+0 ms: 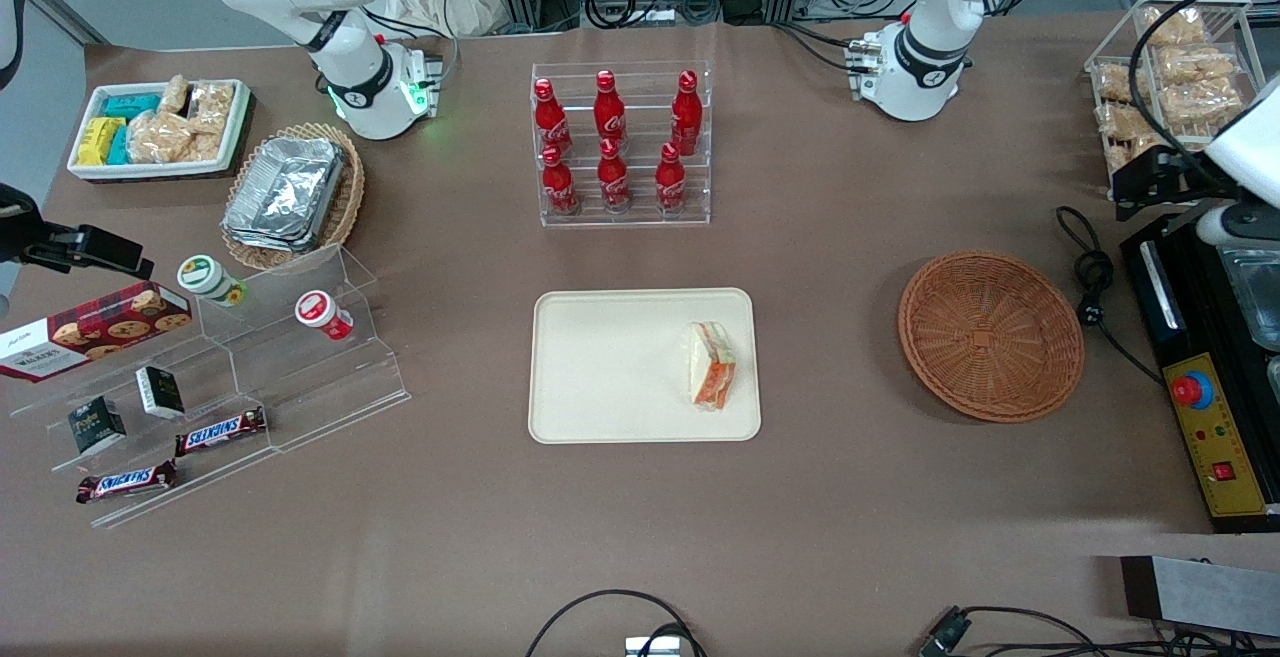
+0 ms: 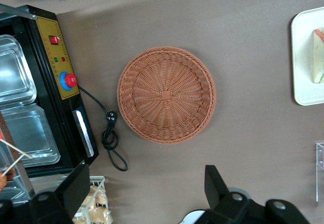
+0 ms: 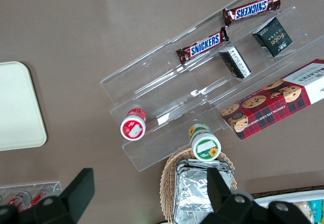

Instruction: Place sandwich from basket to tray

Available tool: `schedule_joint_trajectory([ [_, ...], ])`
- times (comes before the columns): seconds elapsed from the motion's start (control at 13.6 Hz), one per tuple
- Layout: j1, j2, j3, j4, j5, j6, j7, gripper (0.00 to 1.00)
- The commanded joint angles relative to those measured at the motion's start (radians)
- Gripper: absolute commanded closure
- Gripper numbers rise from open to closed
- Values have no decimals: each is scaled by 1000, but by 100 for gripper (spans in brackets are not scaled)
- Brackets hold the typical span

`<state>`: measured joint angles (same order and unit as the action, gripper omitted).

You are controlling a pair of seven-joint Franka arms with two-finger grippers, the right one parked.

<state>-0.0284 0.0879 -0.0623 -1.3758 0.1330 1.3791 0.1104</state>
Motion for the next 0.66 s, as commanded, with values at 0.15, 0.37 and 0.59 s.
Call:
schedule_joint_trajectory([
  [0.15, -16, -39, 12, -42, -56, 14, -61, 0],
  [0.37, -16, -39, 12, -42, -73, 14, -90, 0],
  [0.59, -16, -37, 12, -42, -81, 14, -89, 0],
])
